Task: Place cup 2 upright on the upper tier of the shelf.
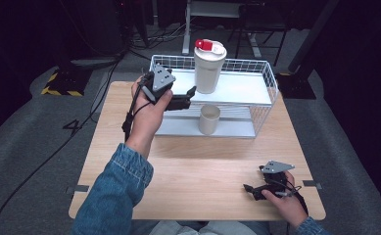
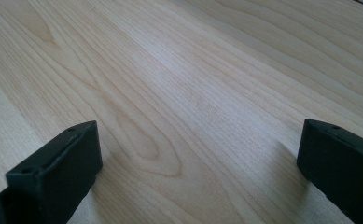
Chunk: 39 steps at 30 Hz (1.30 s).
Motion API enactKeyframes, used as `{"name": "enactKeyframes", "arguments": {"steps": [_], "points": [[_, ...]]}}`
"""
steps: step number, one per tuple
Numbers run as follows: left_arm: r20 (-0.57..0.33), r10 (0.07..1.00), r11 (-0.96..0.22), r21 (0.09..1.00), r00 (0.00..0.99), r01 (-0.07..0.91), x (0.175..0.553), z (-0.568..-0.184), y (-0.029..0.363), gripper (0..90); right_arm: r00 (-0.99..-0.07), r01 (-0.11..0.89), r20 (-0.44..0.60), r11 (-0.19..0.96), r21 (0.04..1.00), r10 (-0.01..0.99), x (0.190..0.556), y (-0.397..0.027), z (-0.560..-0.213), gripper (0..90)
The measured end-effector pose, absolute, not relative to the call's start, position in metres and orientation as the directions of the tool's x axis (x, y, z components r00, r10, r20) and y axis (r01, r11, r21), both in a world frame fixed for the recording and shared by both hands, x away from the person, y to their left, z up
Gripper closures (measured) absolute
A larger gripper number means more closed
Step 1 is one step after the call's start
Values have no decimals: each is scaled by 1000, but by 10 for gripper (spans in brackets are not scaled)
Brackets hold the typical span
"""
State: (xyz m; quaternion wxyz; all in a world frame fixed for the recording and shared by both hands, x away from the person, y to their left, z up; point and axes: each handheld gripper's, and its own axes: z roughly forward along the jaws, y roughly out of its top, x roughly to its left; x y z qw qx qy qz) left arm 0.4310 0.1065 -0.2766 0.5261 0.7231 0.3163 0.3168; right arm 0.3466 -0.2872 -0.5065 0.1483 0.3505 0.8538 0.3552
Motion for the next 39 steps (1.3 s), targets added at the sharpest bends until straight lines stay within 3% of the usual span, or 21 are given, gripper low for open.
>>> {"name": "enactKeyframes", "arguments": {"steps": [20, 34, 39], "points": [[134, 765, -299, 940, 630, 163, 373, -297, 148, 113, -713, 491, -4, 504, 711, 701, 347, -287, -506, 0], [162, 733, -407, 883, 661, 235, 342, -338, 158, 145, -713, 491, -4, 504, 711, 701, 347, -287, -506, 0], [135, 732, -402, 877, 668, 263, 335, -356, 162, 148, -713, 491, -4, 504, 711, 701, 347, -287, -506, 0]]}}
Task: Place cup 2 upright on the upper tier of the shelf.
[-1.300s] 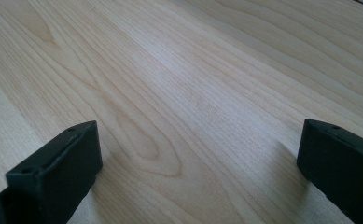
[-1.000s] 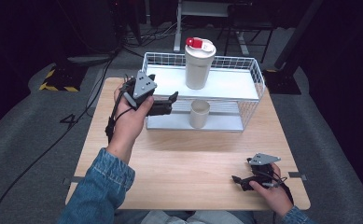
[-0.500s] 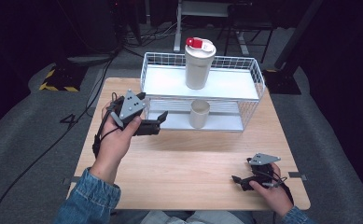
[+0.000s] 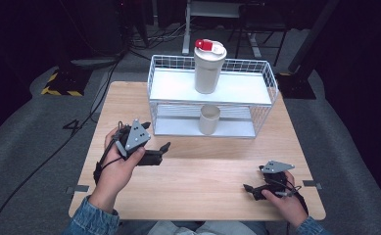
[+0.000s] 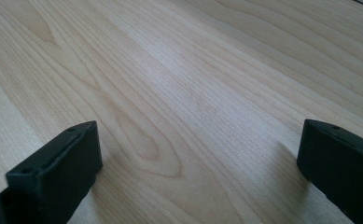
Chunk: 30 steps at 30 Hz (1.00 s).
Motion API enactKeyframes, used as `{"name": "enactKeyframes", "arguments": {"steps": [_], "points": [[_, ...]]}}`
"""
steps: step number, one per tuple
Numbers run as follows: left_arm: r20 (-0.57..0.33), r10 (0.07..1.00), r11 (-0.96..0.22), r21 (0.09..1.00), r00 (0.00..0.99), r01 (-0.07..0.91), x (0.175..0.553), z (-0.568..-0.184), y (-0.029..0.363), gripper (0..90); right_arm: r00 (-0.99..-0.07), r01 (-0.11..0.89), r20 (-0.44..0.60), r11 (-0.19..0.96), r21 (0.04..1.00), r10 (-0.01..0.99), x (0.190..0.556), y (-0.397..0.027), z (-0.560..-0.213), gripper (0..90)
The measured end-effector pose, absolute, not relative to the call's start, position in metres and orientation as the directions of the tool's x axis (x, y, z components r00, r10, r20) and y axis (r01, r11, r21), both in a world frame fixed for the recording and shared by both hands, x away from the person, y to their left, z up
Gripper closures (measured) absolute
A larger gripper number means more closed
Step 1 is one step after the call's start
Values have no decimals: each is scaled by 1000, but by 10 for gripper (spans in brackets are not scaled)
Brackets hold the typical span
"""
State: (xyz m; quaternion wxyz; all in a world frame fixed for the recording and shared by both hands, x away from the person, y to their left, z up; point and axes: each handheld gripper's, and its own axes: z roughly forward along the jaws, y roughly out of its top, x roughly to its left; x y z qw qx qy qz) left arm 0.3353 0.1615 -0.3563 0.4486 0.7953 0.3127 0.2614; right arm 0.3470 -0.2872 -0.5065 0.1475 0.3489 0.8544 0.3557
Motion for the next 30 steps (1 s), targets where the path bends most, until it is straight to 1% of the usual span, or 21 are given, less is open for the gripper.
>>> {"name": "enactKeyframes", "arguments": {"steps": [4, 13, 18, 30], "points": [[119, 731, -404, 869, 671, 286, 331, -371, 165, 150, -713, 491, -4, 504, 711, 701, 347, -287, -506, 0], [126, 731, -433, 845, 671, 313, 325, -403, 171, 152, -713, 491, -4, 503, 711, 701, 347, -287, -506, 0], [98, 736, -424, 838, 670, 343, 322, -424, 174, 152, -713, 491, -4, 504, 711, 701, 347, -287, -506, 0], [77, 744, -439, 805, 663, 399, 317, -465, 181, 153, -713, 491, -4, 503, 711, 701, 347, -287, -506, 0]]}}
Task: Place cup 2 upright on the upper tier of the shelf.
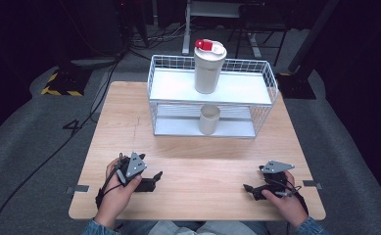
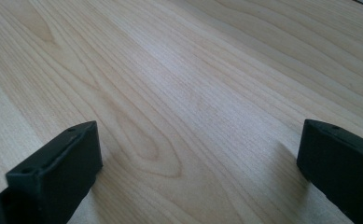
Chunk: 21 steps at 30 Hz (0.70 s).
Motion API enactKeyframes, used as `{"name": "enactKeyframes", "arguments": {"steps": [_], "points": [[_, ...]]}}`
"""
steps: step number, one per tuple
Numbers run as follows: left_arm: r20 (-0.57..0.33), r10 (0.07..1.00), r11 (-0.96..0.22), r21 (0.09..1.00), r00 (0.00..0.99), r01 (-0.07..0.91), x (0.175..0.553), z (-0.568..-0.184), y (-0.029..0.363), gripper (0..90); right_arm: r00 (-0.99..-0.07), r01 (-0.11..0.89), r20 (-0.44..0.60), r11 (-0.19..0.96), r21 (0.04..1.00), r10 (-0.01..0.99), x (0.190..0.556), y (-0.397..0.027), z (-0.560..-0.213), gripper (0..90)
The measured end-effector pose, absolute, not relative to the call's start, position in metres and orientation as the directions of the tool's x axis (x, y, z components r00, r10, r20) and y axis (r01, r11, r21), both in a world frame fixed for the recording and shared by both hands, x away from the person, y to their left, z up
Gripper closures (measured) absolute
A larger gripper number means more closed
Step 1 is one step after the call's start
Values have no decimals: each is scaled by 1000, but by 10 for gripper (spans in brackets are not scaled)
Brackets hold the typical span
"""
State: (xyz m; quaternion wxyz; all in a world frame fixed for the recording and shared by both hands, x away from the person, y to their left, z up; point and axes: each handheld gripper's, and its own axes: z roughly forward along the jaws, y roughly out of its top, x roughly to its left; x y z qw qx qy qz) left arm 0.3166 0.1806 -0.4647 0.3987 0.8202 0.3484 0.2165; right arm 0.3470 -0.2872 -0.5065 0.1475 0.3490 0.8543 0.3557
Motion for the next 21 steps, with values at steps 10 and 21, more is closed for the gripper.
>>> {"name": "enactKeyframes", "arguments": {"steps": [10, 21], "points": [[29, 761, -446, 748, 648, 491, 322, -492, 186, 156, -713, 491, -4, 503, 711, 701, 347, -287, -506, 0], [3, 783, -450, 693, 622, 563, 327, -504, 185, 153, -713, 491, -4, 504, 711, 701, 347, -287, -506, 0]]}}
